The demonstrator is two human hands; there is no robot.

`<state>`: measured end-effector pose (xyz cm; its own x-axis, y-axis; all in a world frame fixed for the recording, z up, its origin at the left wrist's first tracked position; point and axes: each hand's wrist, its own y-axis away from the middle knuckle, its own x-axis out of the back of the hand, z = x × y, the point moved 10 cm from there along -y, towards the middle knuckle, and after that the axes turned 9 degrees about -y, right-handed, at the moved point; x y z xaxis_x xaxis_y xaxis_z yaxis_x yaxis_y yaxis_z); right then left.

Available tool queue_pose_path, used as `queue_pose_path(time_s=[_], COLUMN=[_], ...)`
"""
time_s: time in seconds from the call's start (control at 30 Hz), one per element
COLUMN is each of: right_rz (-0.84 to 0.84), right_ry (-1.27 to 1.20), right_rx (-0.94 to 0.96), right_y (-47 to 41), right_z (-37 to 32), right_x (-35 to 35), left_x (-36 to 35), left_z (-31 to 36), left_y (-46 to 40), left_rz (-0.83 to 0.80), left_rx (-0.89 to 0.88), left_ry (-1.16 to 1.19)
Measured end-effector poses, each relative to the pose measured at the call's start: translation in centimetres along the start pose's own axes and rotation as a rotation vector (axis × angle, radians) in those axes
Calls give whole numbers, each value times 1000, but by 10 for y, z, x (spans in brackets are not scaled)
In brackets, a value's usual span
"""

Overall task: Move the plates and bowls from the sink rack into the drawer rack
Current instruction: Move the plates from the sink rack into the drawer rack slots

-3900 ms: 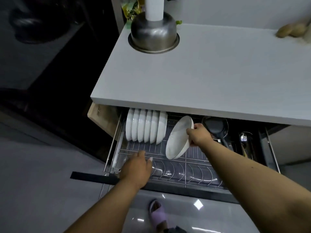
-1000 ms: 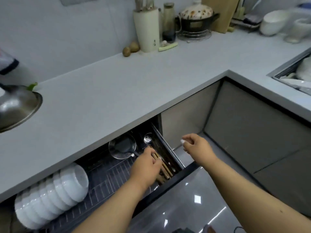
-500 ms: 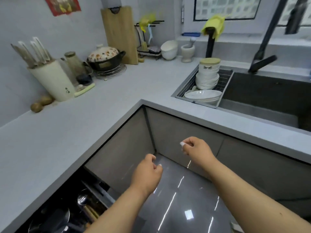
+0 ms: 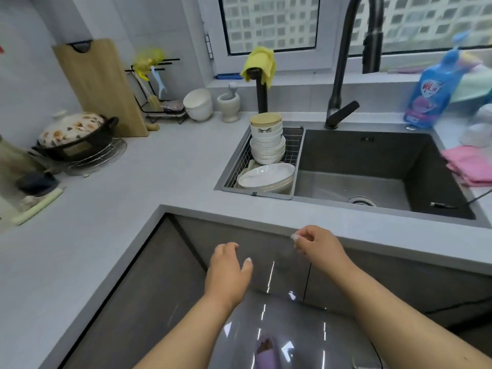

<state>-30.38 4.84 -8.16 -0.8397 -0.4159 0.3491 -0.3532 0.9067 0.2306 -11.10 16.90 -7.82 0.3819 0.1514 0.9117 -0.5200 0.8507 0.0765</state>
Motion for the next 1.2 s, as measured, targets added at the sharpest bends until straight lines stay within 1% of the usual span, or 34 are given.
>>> queue_pose_path(time_s=[0.2, 0.33, 0.43, 0.57, 0.67, 0.8, 0.93, 1.0, 1.1, 1.2], right_rz=[111, 172, 185, 165, 117, 32, -58, -98, -114, -128], right_ry=[39, 112, 179, 238, 351, 569, 593, 653, 714, 712], right_rx=[-21, -11, -16, -41, -50, -22, 16, 64, 97, 139], right_y=[-62, -105, -138, -179, -202, -224, -227, -226, -225, -224], right_z=[-20, -42, -52, -52, -51, -55, -54, -53, -53, -53], right_x=[13, 6, -6, -21, -30, -43, -44, -46, -49, -54], left_x=[-5, -11, -19, -33, -38, -33, -29, -28, -25, -25], left_z=[18, 17, 16, 19, 22, 23, 23, 24, 24, 24], left_y=[-87, -139, -172, -207, -221, -228, -227, -227, -227, -227], left_rz=[-27, -120, -174, -214, -176, -137, -142, -142, -139, -143], left_rx=[-138, -179, -224, -302, -354, -374, -382, -383, -382, -381], left_ry=[-70, -159, -286, -411, -467, -450, -415, -389, -364, -370])
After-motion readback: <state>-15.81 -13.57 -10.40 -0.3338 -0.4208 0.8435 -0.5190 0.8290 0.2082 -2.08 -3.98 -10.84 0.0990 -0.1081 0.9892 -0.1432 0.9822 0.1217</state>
